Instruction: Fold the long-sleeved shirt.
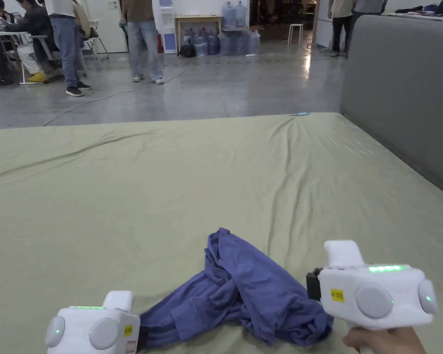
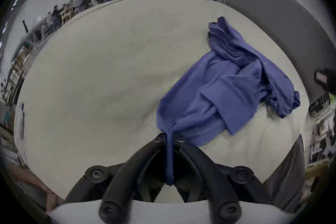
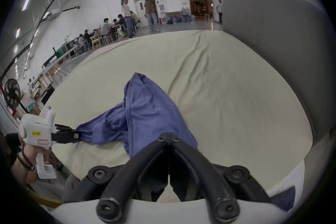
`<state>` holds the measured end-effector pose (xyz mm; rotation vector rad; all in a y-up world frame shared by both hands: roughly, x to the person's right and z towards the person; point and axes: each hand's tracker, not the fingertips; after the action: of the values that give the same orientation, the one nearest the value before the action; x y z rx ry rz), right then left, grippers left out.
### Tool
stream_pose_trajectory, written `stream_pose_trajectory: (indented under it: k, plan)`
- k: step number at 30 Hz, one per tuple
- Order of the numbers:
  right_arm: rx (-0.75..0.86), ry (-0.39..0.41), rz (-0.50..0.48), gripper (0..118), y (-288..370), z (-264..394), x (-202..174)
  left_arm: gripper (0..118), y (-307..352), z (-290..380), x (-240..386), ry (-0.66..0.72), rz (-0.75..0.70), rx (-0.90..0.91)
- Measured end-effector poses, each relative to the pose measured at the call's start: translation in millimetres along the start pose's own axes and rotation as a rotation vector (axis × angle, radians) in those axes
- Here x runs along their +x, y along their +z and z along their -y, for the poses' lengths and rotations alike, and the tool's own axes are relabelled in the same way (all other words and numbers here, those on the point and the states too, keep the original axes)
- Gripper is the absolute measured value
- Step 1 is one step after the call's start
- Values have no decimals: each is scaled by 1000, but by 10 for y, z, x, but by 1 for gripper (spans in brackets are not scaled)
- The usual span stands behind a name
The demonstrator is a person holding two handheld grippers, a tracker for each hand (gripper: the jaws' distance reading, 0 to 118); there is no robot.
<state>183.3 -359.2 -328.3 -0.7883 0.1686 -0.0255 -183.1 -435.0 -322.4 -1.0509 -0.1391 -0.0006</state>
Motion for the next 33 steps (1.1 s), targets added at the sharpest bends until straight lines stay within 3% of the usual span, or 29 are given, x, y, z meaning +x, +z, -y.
stream_pose_trajectory:
  k: [4,5,6,7,8,9,15,16,17,18,19,20,25,33]
  plan:
    - [-10,139,-62,0,-580,-749,-248,0,51,-100,-56,24,64,26]
    - [-11,152,-81,11,-735,-915,-293,0,64,-109,-62,29,66,29]
    - [-23,157,-96,36,-952,-1110,-373,0,75,-123,-71,32,73,28]
    - [-52,172,-90,74,-1183,-1285,-471,0,39,-125,-91,33,76,29]
    - [-91,199,-96,94,-1389,-1418,-562,0,33,-133,-97,34,76,28]
    - [-116,218,-116,96,-1559,-1549,-603,0,22,-151,-110,33,80,23]
    - [-318,213,-124,89,-2567,-1737,-970,0,-116,-187,-254,87,100,1]
    - [-357,225,-107,77,-2648,-1677,-995,0,-136,-193,-280,92,94,1]
    - [-403,247,-91,57,-2699,-1616,-1002,0,-159,-205,-303,96,88,0]
    - [-457,284,-63,25,-2783,-1558,-1025,0,-191,-209,-321,97,81,-3]
    - [-491,318,-26,3,-2831,-1500,-1034,0,-223,-203,-330,98,74,-4]
    - [-480,345,19,2,-2824,-1452,-1016,0,-254,-216,-351,102,65,-5]
    - [-317,257,-72,1,-2344,-1545,-666,0,-202,-356,-387,127,76,52]
    - [43,237,-91,1,-820,-2472,-176,0,533,-1183,-352,73,119,275]
